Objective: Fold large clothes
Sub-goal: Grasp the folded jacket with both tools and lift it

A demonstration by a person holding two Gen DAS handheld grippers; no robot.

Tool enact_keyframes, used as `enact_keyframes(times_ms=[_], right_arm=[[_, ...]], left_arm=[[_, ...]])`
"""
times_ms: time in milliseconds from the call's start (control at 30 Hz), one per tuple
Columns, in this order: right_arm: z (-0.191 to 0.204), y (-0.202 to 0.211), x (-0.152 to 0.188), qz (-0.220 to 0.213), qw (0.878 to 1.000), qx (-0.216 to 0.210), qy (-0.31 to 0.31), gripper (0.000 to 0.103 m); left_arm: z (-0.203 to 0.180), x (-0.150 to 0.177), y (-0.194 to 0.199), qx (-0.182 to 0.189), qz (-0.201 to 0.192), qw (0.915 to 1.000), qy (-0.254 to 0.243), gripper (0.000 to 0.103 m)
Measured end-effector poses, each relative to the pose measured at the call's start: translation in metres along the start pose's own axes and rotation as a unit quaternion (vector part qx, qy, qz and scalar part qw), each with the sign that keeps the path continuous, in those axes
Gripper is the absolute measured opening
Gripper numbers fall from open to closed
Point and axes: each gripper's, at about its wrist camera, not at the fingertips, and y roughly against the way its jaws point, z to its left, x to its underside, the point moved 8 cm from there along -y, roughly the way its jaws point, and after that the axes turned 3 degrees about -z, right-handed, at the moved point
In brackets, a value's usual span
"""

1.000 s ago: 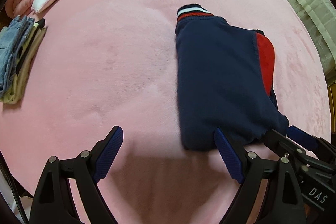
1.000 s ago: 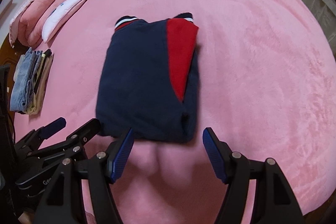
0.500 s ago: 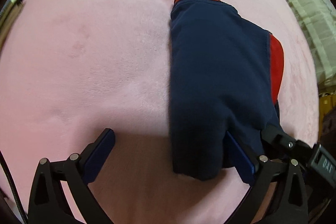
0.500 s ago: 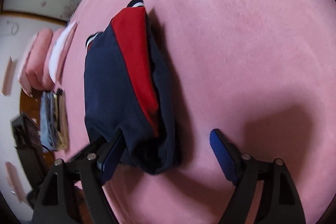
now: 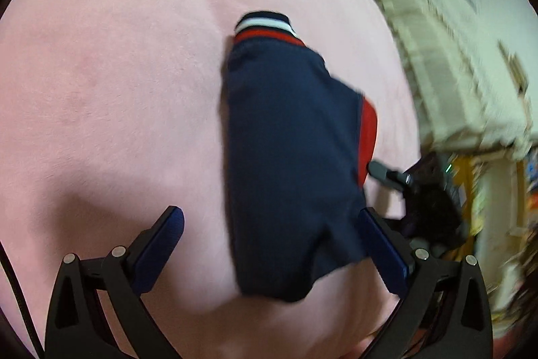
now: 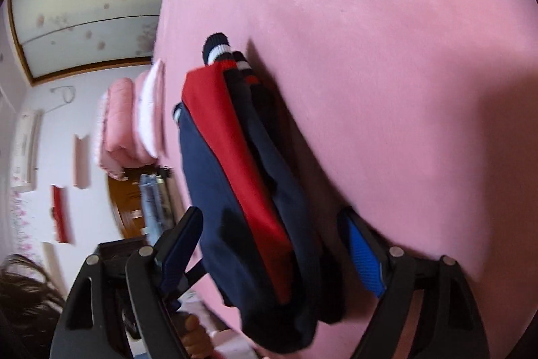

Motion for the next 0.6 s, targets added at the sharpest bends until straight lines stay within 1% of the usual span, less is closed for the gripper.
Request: enact_keyframes(times_ms=[67,133,167,233,267,300,333,367,433,467,500,600], right_arm=[[0.005,-0.008,-0.002,0.010,1.000,-0.015,0.001,0.083],[0.011,-0.018,-0.001,0.027,0.999,-0.014,0.014,0.082],[0.013,-0.021,0.001,0.032,0.999,-0.007,0.023,0.081],[0.017,-0.029,0.006,0.043,0.998,0.008,0.042,0.072],[0.017,-0.032,0.006,0.045,0.998,0.016,0.047,0.061],[0.013,-0.031,0.006,0.045,0.997,0.024,0.052,0.057],[0.013,-0.031,0.007,0.042,0.997,0.021,0.054,0.056],[0.013,-0.029,0.008,0.039,0.997,0.021,0.056,0.052],[0.016,-0.029,0.012,0.029,0.997,0.030,0.065,0.048],[0.016,-0.027,0.013,0.024,0.997,0.034,0.067,0.044],[0.018,-0.026,0.015,0.021,0.997,0.035,0.068,0.041],[0.027,-0.019,0.021,0.006,0.996,0.039,0.078,0.035]], left_arm=[[0.006,-0.004,-0.013,0.009,0.011,0.9993,0.034,0.101],[0.008,-0.002,-0.021,-0.003,0.021,0.9986,0.048,0.100],[0.007,-0.002,-0.025,-0.010,0.024,0.9986,0.046,0.099],[-0.001,-0.001,-0.030,-0.023,0.022,0.9992,0.025,0.096],[-0.004,0.003,-0.030,-0.023,0.023,0.9993,0.019,0.089],[-0.010,0.007,-0.032,-0.015,0.031,0.9993,0.013,0.084],[-0.014,0.011,-0.035,-0.004,0.041,0.9990,0.015,0.074],[-0.017,0.013,-0.037,0.002,0.049,0.9986,0.019,0.073],[-0.021,0.014,-0.039,-0.016,0.041,0.9990,0.001,0.069],[-0.020,0.011,-0.036,-0.019,0.041,0.9989,-0.006,0.065],[-0.023,0.010,-0.034,-0.017,0.040,0.9990,-0.003,0.061],[-0.029,0.010,-0.028,-0.014,0.037,0.9992,0.005,0.054]])
